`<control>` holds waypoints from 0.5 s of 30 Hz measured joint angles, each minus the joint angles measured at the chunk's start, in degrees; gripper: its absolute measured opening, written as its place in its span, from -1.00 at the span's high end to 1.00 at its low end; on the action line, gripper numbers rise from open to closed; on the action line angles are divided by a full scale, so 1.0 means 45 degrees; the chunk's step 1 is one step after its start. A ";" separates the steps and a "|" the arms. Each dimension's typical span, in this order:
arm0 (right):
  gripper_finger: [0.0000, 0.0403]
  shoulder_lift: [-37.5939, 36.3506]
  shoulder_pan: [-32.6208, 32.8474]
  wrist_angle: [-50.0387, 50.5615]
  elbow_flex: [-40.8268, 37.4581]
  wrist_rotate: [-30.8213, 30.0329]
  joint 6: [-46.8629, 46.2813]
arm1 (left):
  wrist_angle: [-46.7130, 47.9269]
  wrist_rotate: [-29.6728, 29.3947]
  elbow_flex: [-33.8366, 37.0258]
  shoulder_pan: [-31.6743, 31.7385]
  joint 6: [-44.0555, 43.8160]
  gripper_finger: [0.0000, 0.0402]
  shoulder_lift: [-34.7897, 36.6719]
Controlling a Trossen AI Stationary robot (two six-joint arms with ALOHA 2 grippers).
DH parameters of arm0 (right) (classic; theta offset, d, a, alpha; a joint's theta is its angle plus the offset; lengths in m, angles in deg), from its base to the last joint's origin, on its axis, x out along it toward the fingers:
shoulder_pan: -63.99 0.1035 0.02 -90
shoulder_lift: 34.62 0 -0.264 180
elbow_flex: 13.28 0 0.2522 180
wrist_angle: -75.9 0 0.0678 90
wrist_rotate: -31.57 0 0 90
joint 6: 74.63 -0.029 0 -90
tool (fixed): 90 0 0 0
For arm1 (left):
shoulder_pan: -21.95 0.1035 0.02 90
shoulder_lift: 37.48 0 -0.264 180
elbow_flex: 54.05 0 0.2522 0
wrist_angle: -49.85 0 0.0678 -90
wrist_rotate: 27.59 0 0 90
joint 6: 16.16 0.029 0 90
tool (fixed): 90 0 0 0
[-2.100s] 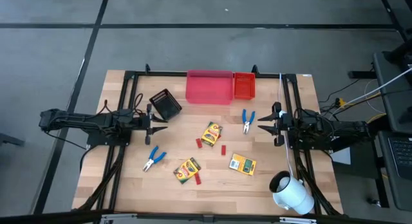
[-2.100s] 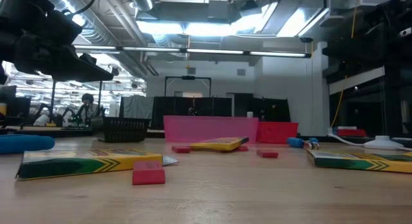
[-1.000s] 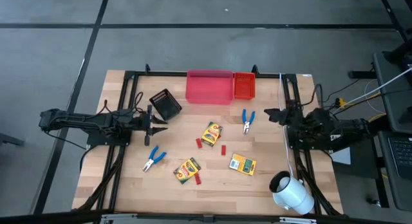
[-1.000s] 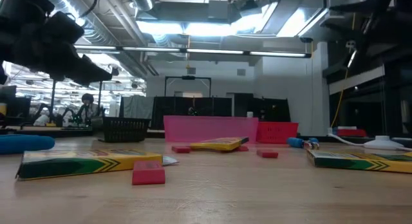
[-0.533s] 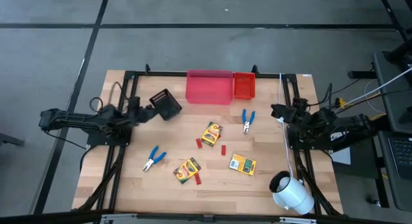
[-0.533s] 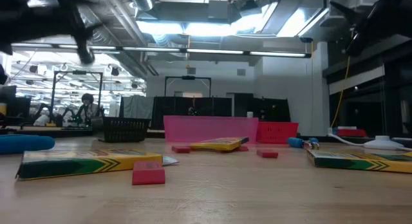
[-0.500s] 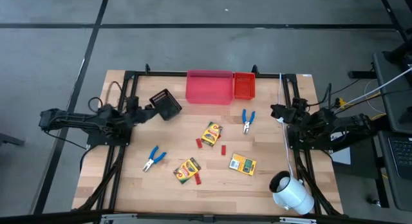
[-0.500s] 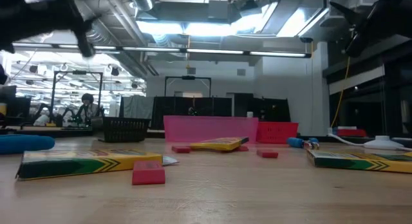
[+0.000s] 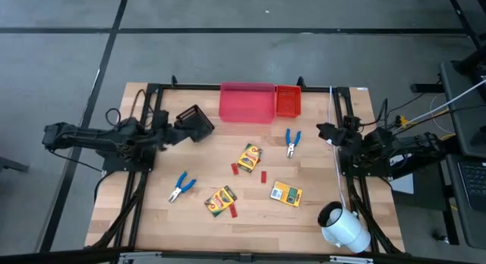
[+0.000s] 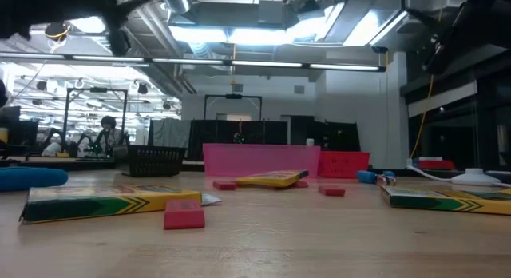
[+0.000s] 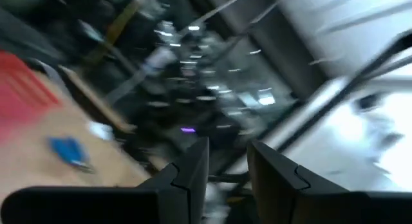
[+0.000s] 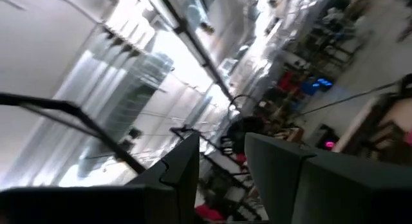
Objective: Pick & Place School Supplies
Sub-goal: Put the yellow crayon box into the red bin
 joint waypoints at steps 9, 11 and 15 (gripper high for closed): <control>0.35 0.0088 0.0000 -0.0851 0.0365 0.0736 0.0182 | 1.1635 -0.1653 -0.7697 -0.0841 0.4849 0.48 -0.5556; 0.35 0.0312 0.0000 -0.0117 0.0831 0.0840 0.0182 | 1.4532 -0.1654 -0.9128 -0.1095 0.5046 0.48 -0.6932; 0.35 0.1123 0.0010 0.3115 0.2401 0.1284 -0.0236 | 1.6827 -0.0632 -1.0128 -0.1491 0.3881 0.46 -0.8983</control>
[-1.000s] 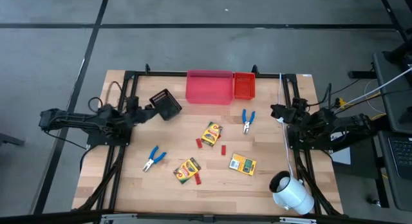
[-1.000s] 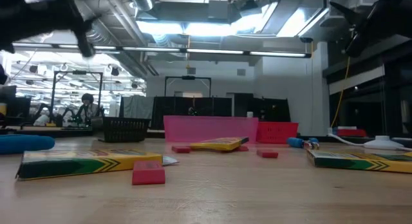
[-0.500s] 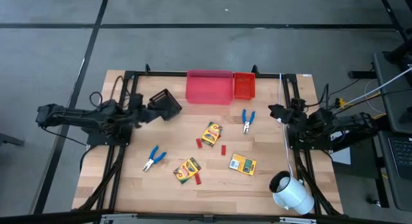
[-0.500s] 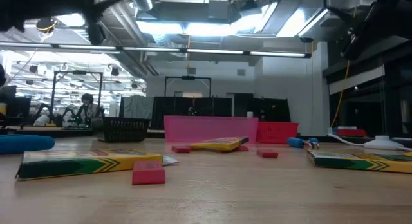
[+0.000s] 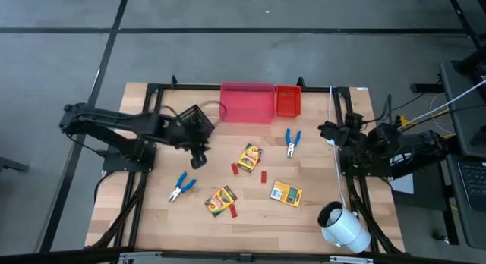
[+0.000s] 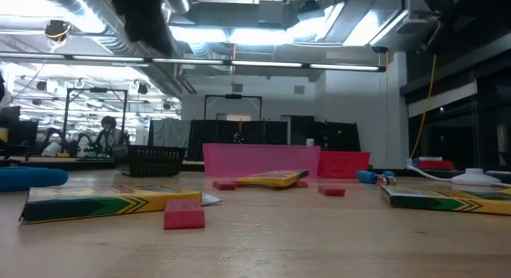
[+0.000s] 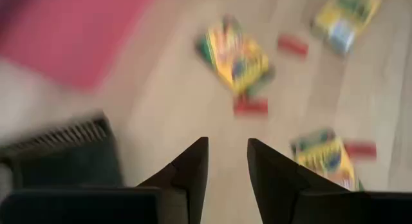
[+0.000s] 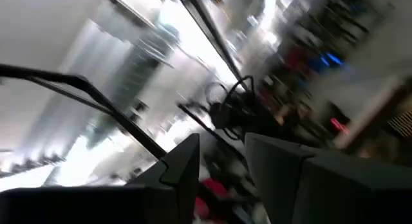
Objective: Pick & Place School Supplies
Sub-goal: Put the yellow crayon box into the red bin
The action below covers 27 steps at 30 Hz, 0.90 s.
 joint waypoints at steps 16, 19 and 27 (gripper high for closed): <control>0.35 0.3818 0.0000 1.0230 0.4273 0.2318 -0.1557 | -1.4008 -0.0627 0.5544 -0.1061 -0.7738 0.05 -0.0563; 0.35 0.4493 0.0044 1.0092 0.4273 0.2609 -0.2386 | -1.3610 -0.0583 0.5721 -0.0348 -0.8764 0.05 -0.0794; 0.35 0.7084 0.0712 0.9572 0.4278 0.1298 -0.5565 | -1.3974 -0.0309 0.5380 0.0335 -0.9026 0.10 -0.1227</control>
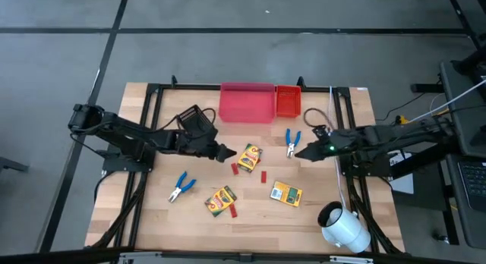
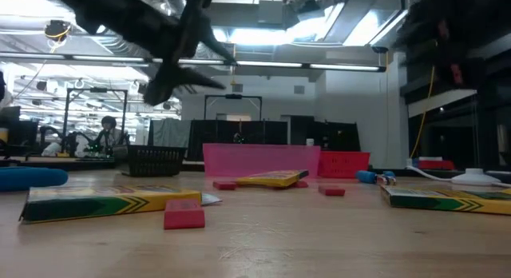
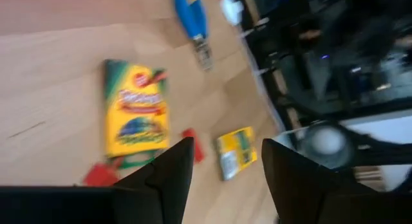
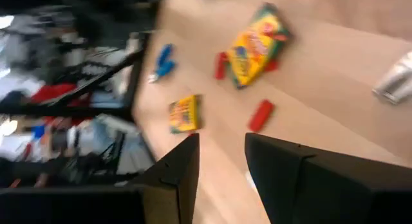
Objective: Pick & Place School Supplies
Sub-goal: Put the yellow crayon box into the red bin
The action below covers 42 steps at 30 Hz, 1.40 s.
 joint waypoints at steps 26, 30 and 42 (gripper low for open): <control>0.10 1.1489 -0.1018 -1.0113 -0.0013 -0.1926 -0.2014 | -0.1022 -0.2089 0.0010 -0.3209 0.0699 0.10 0.2035; 0.10 1.1528 -0.1424 -1.0020 -0.0010 -0.2118 -0.1963 | -0.1031 -0.2104 0.0010 -0.3224 0.0940 0.10 0.2372; 0.10 1.1532 -0.2502 -1.0026 -0.0010 -0.1747 -0.1121 | -0.1015 -0.1714 0.0010 -0.2815 0.1945 0.10 0.2497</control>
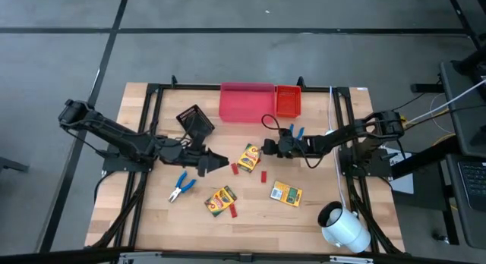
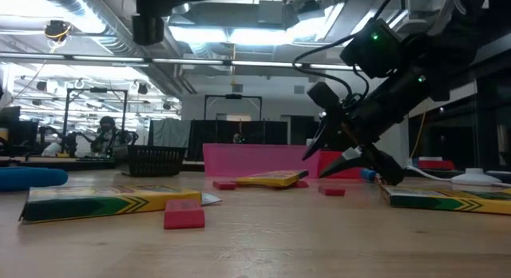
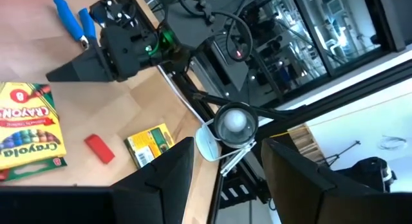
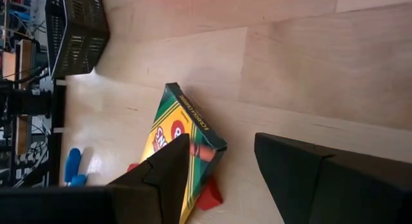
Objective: Pick & Place School Supplies
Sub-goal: Put the yellow crayon box into the red bin
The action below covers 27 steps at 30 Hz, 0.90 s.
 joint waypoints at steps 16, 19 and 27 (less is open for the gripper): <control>0.10 0.1202 0.0282 0.0013 0.1095 0.0406 0.0198 | 0.0010 0.1334 0.0000 0.0703 0.0656 0.10 0.0088; 0.10 0.1234 0.0334 0.0078 0.1127 0.0413 0.0206 | 0.0038 0.1403 0.0000 0.0703 0.0749 0.10 0.0137; 0.34 0.1248 0.0368 0.0083 0.1127 0.0518 0.0284 | 0.0002 0.1371 0.0000 0.0703 0.0913 0.10 0.0448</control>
